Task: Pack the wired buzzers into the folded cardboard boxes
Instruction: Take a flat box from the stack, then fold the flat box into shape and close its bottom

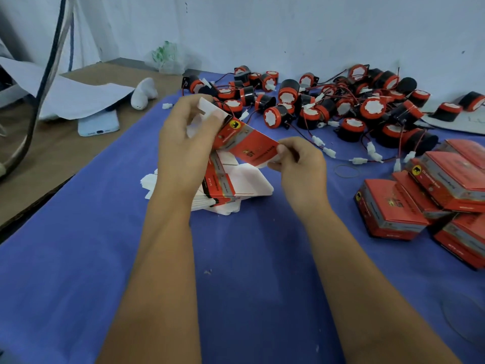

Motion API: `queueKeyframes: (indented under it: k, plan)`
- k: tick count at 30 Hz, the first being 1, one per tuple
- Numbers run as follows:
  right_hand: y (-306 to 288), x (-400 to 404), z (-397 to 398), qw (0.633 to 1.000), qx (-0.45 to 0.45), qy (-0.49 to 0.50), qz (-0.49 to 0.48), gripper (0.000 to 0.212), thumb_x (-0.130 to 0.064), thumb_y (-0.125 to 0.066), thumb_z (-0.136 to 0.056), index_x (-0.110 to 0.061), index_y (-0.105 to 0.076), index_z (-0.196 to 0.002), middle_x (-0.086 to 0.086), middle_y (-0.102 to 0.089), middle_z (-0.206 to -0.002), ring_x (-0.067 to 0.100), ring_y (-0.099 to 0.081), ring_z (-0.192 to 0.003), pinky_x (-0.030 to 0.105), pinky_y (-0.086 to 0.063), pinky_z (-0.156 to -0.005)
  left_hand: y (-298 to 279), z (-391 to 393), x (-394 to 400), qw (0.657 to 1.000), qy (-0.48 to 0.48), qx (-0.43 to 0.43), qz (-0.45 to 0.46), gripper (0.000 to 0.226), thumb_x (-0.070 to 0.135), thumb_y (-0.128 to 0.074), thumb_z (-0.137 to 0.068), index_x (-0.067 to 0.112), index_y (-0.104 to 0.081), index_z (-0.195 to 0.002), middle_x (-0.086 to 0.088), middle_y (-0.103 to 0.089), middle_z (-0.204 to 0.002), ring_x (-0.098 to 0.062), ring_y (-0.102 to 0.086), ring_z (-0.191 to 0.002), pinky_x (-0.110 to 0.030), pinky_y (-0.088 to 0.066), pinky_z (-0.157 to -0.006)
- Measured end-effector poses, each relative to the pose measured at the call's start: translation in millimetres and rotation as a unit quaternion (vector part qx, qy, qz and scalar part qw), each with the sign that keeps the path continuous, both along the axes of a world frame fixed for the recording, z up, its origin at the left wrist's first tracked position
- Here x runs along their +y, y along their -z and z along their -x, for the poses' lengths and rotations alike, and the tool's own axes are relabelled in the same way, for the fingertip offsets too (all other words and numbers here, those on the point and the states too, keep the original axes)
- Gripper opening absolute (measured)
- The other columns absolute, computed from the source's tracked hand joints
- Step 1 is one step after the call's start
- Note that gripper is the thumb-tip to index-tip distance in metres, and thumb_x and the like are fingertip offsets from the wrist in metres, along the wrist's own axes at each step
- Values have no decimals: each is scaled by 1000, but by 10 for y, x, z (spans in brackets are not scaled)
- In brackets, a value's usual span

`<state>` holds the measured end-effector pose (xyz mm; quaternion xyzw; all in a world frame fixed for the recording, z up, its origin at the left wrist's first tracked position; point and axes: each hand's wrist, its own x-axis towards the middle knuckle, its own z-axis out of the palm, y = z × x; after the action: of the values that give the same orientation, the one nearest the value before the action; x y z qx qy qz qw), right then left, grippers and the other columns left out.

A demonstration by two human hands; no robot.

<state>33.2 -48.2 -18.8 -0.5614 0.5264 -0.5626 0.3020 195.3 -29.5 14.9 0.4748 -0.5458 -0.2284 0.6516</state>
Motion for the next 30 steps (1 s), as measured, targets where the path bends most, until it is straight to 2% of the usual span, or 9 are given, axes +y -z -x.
queueKeyframes:
  k: [3,9,11,14,16,20,24,27,30]
  plan:
    - [42,-26,45,1000,-5,26,-11,17,-8,-48,-101,-12,-64,-96,0,-66,-92,14,-64,-86,23,-55,-81,16,-44,-27,994,-24,-102,-25,26,20,-70,-87,36,-61,-106,23,-63,-100,8,-56,-95,-2,-40,-80]
    - [46,10,-39,947,265,4,185,21,-13,-68,-83,-16,-69,-104,-2,-64,-105,18,-53,-103,32,-42,-92,15,-38,-26,988,42,-139,-44,23,10,-76,-81,33,-75,-83,17,-71,-86,2,-64,-89,-13,-50,-79]
    - [48,20,-85,955,253,-7,156,14,-6,-63,-85,-14,-71,-94,-1,-65,-96,16,-55,-91,39,-48,-82,56,-45,-63,972,24,-221,-81,30,17,-81,-75,37,-72,-96,18,-70,-106,-2,-59,-108,-24,-48,-95]
    - [142,13,12,967,240,-1,86,22,8,-51,-82,-8,-65,-87,-1,-60,-92,17,-51,-84,45,-48,-75,154,-158,-126,909,-46,-355,-216,73,34,-83,-73,41,-49,-137,4,-51,-141,-24,-36,-136,-44,-36,-109]
    - [194,7,116,963,258,-7,80,23,14,-46,-77,0,-61,-86,8,-61,-94,30,-54,-85,50,-49,-73,189,-234,-145,918,-22,-274,-286,83,34,-83,-74,35,-40,-145,-1,-46,-146,-27,-40,-134,-41,-40,-104]
    - [208,-35,199,957,266,-44,102,21,19,-47,-73,4,-59,-78,17,-61,-92,38,-56,-86,54,-49,-73,229,-242,-158,934,13,-216,-285,57,24,-78,-81,30,-56,-134,-1,-60,-128,-21,-59,-101,-33,-49,-83]
    - [254,-45,245,967,222,-29,120,22,23,-47,-71,7,-60,-79,20,-63,-94,42,-58,-91,55,-48,-78,197,-330,-140,919,90,-212,-321,52,18,-77,-83,36,-60,-129,7,-55,-128,-13,-55,-108,-28,-45,-89]
    - [283,-65,350,977,190,12,101,31,26,-44,-71,4,-62,-85,14,-62,-105,35,-57,-103,34,-46,-86,174,-437,-111,902,140,-219,-345,54,13,-72,-87,40,-57,-131,4,-57,-131,-16,-57,-112,-34,-46,-100]
    - [261,-94,415,996,70,-22,41,35,27,-44,-78,-1,-64,-85,10,-63,-113,19,-62,-104,24,-50,-84,210,-433,-134,918,112,-198,-324,40,10,-62,-94,40,-60,-121,4,-64,-120,-5,-60,-95,-22,-48,-79]
